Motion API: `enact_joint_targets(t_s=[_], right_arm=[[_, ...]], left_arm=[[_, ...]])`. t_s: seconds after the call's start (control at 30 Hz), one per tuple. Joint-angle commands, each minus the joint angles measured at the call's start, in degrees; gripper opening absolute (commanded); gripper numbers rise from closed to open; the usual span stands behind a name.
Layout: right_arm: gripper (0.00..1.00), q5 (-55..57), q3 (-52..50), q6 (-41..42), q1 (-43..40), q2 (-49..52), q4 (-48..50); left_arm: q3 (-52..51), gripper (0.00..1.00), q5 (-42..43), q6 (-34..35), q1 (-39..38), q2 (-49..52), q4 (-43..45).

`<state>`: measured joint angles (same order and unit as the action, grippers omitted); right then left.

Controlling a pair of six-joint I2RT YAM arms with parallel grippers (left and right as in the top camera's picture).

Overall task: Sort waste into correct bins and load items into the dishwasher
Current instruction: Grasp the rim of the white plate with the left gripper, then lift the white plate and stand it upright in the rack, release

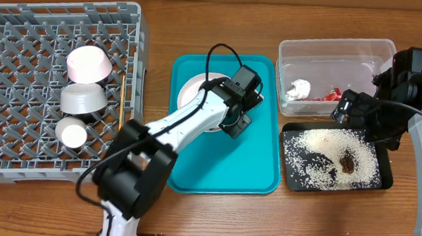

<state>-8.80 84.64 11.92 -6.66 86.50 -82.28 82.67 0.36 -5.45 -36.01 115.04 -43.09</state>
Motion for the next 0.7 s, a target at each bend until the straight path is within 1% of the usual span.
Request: enact_joint_targets(t_s=[0.0,0.1,0.2,0.27,0.33,0.4,0.5,0.57,0.67], right_arm=[[1.0,-0.26,0.61,-0.22,0.26,-0.83,0.09],[1.0,-0.28,0.61,-0.22,0.26,-0.83,0.09],[1.0,-0.28,0.61,-0.22,0.26,-0.83,0.11],[1.0,-0.28,0.61,-0.22,0.26,-0.83,0.11],[1.0,-0.28,0.61,-0.22,0.26,-0.83,0.11],[1.0,-0.28,0.61,-0.22,0.26,-0.83,0.09],[1.0,-0.28,0.61,-0.22,0.26,-0.83,0.09],[1.0,-0.28,0.61,-0.22,0.26,-0.83,0.09],[1.0,-0.28,0.61,-0.22,0.26,-0.83,0.13]], left_arm=[[2.45,0.04,-1.2,5.6,1.27,-10.05,-0.28],[2.69,0.04,-2.25,7.91,3.72,-16.17,-0.31],[2.69,0.04,-2.23,9.6,7.91,-21.44,-1.31],[2.69,0.04,-1.86,10.56,11.74,-24.02,-2.19],[2.69,0.04,0.92,10.64,16.26,-25.77,-3.02],[2.69,0.04,5.92,10.6,20.72,-26.49,-3.5],[2.67,0.04,16.41,10.62,27.67,-26.51,-4.09],[2.67,0.04,26.23,10.58,33.07,-25.92,-4.04],[2.67,0.04,37.68,8.85,39.01,-24.55,-3.65]])
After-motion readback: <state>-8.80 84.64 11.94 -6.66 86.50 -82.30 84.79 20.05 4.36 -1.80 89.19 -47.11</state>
